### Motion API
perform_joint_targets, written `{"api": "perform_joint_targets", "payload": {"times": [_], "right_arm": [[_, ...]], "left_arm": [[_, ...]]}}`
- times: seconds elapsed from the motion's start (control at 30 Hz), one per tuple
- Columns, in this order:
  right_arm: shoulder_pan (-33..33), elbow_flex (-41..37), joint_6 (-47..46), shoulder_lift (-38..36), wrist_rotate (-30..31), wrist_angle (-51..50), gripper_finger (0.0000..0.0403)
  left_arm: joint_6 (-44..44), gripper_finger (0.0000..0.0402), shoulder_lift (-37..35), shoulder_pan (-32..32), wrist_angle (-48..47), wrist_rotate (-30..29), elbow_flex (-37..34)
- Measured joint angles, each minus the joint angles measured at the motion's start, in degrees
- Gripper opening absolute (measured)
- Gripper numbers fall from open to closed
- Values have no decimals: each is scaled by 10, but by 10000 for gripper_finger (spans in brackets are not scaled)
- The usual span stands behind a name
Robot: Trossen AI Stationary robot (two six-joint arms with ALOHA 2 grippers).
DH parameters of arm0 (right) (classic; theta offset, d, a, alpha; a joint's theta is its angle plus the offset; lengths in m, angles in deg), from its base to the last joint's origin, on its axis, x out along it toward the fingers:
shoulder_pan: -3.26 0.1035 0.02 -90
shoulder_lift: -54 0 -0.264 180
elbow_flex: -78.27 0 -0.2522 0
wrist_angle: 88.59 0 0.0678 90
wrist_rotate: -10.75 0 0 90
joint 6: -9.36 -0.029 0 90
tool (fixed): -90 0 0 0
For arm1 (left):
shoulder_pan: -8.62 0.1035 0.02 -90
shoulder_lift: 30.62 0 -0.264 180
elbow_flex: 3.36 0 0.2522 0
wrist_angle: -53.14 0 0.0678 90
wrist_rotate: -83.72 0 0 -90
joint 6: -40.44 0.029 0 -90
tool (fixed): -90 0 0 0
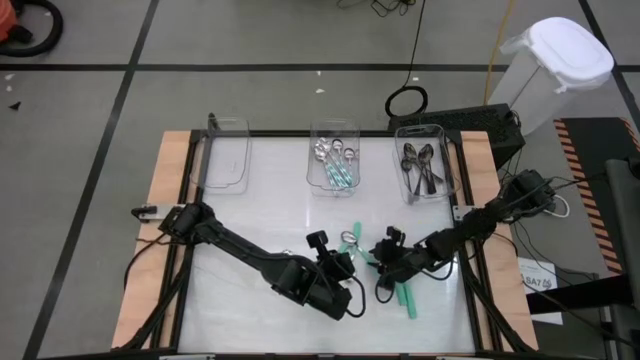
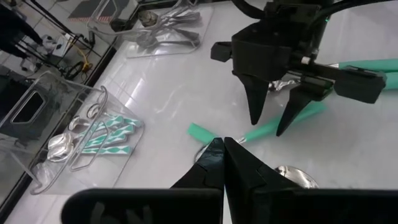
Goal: Sort silverware by color (type)
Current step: Put the green spoon into the left transparent bin
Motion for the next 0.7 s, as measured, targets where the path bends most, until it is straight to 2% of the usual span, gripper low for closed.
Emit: {"api": "perform_joint_targets", "payload": {"times": [0.27,0.43,0.57,0.7], "right_arm": [[-8,6,1,13,-15,-8,153],[-22,8,6,43,-21,-7,116],[-29,8,16,44,-26,-7,61],[-29,7,27,21,-30,-13,54]], "left_arm": [[0,1,0,1,6,0,0],[15,1,0,3,41,0,0],[28,1,0,4,44,0,0],[51,1,0,-1,22,-25,0]]}}
